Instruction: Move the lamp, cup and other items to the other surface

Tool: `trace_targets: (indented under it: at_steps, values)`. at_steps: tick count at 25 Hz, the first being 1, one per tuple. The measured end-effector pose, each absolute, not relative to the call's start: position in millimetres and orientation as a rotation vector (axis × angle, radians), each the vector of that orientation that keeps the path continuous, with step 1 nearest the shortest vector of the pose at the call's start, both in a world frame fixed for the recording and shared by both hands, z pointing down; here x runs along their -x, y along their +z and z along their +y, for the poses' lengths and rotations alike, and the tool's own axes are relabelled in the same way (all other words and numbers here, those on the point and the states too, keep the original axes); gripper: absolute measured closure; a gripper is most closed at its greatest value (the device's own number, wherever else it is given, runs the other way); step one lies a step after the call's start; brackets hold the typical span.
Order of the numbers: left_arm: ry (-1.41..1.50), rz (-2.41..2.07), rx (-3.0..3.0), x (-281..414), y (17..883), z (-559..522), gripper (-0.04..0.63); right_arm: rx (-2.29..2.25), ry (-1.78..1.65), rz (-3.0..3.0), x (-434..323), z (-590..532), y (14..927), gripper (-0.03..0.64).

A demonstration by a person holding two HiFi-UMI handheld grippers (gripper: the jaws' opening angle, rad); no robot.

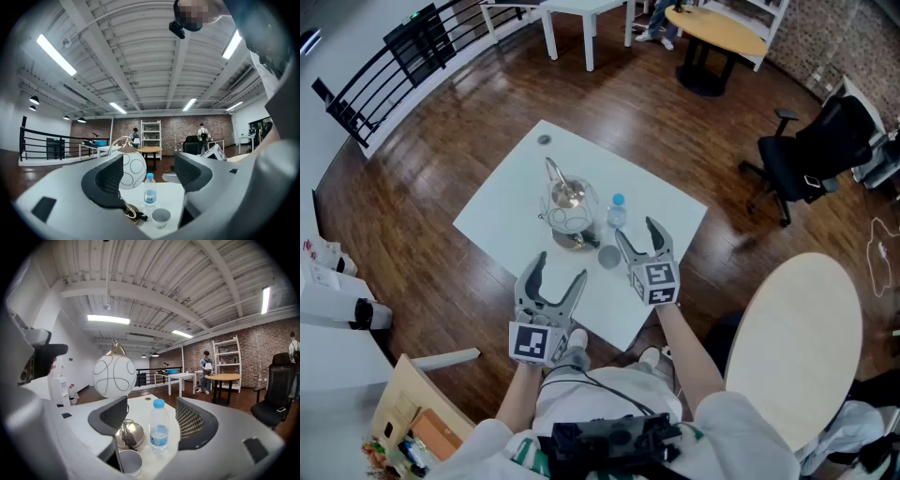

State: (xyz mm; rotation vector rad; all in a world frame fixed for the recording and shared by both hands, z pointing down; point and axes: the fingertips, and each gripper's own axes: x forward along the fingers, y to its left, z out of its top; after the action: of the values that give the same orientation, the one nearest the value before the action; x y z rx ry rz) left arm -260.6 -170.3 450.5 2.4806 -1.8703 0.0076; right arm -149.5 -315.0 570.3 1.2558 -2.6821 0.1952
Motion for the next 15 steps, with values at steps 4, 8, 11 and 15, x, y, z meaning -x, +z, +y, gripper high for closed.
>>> trace_targets:
  at_steps: [4, 8, 11, 15]
  values:
    - [0.015, -1.867, -2.468, 268.9, 455.9, -171.1, 0.252, -1.252, 0.199, -2.639, 162.1, -358.1, 602.0, 0.284]
    - [0.032, -1.902, -2.420, 286.6, 463.8, -167.6, 0.252, -1.284, 0.231, -2.600, 175.0, -390.2, 621.3, 0.311]
    - [0.051, -1.939, -2.392, 300.2, 468.4, -164.2, 0.252, -1.314, 0.214, -2.547, 179.2, -405.5, 632.5, 0.335]
    - [0.046, -1.976, -2.374, 311.0, 466.6, -160.3, 0.252, -1.332, 0.221, -2.514, 182.1, -416.1, 636.2, 0.396]
